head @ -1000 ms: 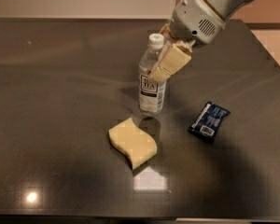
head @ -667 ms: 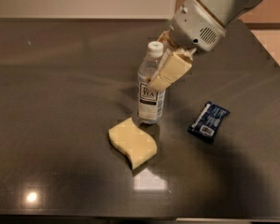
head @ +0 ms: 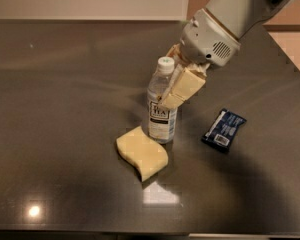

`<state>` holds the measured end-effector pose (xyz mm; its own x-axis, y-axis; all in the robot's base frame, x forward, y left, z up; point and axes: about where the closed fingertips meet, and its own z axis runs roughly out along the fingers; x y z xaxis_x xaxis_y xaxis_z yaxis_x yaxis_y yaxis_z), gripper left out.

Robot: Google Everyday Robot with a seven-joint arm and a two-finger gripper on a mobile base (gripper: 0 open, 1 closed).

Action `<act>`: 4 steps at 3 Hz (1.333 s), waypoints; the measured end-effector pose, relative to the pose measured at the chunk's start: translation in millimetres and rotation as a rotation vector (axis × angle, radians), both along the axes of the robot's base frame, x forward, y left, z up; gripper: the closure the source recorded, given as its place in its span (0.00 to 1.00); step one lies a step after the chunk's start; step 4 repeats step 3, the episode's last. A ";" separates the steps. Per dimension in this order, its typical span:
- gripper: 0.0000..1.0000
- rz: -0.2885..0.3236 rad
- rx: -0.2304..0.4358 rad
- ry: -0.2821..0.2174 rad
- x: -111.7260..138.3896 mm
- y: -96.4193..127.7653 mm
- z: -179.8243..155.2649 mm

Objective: Move blue plastic bottle near sponge

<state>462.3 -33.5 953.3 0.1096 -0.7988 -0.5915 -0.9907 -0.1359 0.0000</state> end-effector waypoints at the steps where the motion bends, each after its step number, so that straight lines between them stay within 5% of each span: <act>1: 0.13 0.000 -0.012 0.006 -1.7 -0.6 -6.2; 2: 0.00 -0.008 -0.021 0.005 -2.2 -1.5 -11.2; 4: 0.00 -0.008 -0.021 0.005 -2.2 -1.5 -11.2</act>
Offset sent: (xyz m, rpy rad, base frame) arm -0.0059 -0.0083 -0.0201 -0.0410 0.0246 -0.0109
